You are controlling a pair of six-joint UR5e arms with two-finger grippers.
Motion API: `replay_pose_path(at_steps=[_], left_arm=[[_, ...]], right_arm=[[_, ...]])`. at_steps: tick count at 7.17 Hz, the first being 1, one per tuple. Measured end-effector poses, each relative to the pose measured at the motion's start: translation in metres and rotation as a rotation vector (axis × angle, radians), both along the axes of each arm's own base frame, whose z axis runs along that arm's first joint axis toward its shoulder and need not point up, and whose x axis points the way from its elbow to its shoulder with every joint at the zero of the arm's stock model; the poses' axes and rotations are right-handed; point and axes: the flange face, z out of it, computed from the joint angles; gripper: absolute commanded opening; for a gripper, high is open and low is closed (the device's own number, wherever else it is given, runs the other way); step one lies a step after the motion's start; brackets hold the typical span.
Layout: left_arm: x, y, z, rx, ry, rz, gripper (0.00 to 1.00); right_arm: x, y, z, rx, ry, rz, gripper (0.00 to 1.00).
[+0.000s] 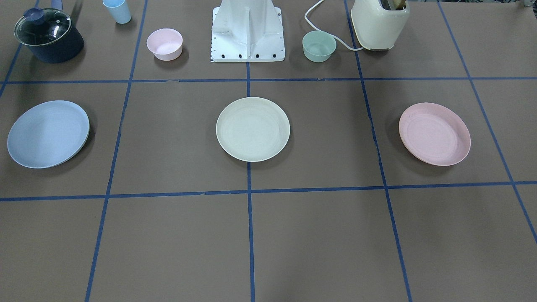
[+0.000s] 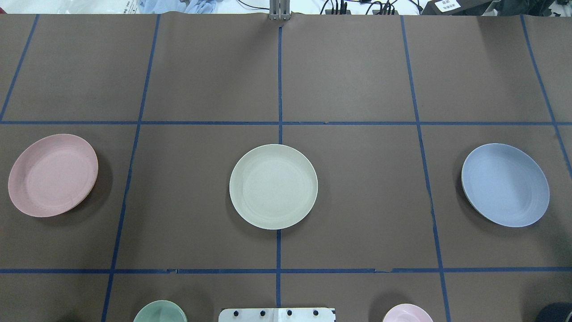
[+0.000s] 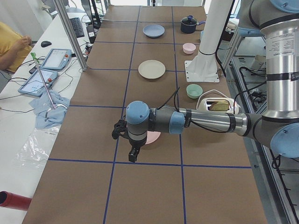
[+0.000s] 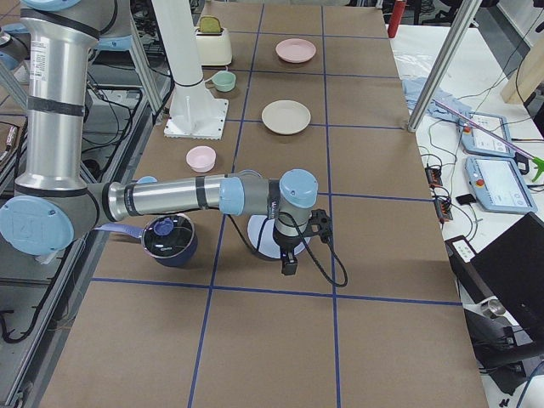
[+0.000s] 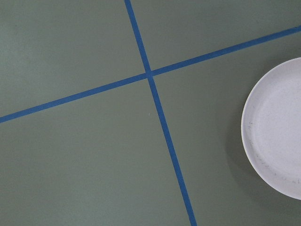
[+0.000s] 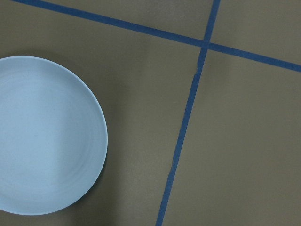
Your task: Stack three plates with pink and blue
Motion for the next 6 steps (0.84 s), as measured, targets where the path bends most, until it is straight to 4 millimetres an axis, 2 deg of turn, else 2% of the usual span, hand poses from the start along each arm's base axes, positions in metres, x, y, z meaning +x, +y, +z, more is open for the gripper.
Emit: replay_pose_path(at_steps=[3, 4, 6], left_arm=[[0.0, -0.001, -0.016, 0.033, -0.002, 0.001, 1.0], [0.001, -0.003, -0.028, 0.059, -0.003, 0.0, 1.0], [0.001, -0.012, -0.066, 0.157, -0.005, -0.006, 1.0]], right_arm=[[0.0, -0.001, -0.007, 0.013, -0.004, 0.001, 1.0], [-0.001, -0.003, -0.02, 0.039, -0.009, 0.003, 1.0], [-0.003, -0.015, -0.074, 0.155, -0.025, 0.008, 1.0]])
